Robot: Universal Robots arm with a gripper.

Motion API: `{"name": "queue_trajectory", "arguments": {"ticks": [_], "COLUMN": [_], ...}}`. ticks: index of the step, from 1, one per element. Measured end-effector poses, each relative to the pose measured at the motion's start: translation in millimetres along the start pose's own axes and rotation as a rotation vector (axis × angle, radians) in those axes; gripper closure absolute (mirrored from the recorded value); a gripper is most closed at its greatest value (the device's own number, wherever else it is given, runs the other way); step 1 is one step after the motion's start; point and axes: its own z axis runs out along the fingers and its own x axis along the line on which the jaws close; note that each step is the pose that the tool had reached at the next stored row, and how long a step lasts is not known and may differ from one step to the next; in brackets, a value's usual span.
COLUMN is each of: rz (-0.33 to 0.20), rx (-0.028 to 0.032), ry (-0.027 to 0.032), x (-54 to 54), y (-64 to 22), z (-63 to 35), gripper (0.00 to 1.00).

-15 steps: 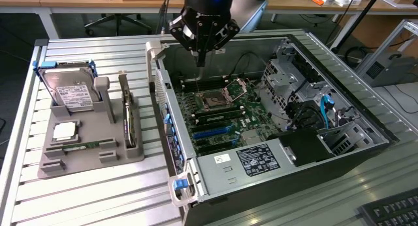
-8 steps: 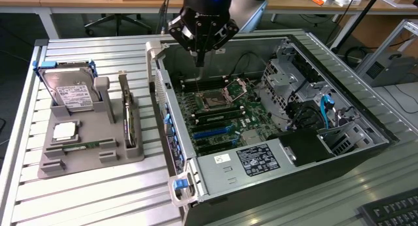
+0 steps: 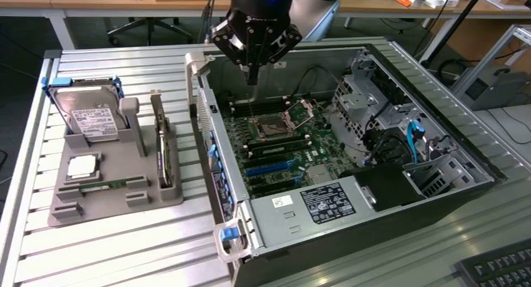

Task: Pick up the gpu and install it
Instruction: 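Reach for the gpu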

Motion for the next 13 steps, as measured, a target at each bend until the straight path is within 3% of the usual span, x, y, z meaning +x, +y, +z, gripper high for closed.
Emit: {"name": "queue_trajectory", "arguments": {"ticks": [13], "rz": [0.000], "rx": [0.0000], "ry": [0.0000], "x": [3.7], "y": [-0.3], "z": [-0.1], "gripper": [0.90]}}
